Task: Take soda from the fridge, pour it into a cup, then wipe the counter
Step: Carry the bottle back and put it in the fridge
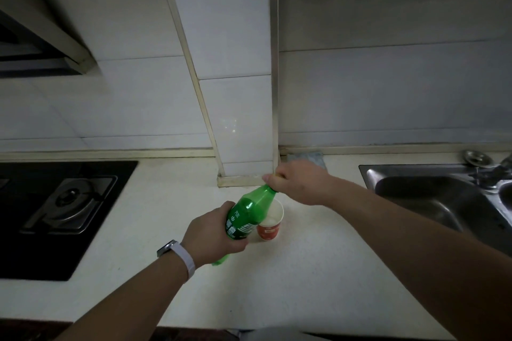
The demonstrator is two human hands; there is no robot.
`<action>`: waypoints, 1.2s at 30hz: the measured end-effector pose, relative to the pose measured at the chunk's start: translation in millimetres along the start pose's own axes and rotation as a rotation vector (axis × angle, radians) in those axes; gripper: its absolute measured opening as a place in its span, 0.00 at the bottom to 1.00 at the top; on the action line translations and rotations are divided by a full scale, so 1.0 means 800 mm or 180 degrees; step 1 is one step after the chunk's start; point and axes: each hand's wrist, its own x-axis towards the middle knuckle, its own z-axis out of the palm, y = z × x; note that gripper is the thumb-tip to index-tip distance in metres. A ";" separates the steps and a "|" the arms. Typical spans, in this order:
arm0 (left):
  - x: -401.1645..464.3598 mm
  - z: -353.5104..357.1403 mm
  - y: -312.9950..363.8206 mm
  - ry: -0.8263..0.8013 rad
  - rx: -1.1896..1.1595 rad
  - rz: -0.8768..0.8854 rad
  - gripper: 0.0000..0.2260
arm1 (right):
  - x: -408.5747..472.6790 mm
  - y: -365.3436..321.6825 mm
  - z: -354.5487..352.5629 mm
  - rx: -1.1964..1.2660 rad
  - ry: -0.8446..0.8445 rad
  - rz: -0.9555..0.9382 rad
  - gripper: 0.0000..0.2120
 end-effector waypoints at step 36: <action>-0.023 0.010 0.062 0.0536 0.0356 -0.0594 0.27 | -0.018 0.050 -0.020 0.0676 -0.0079 -0.0818 0.07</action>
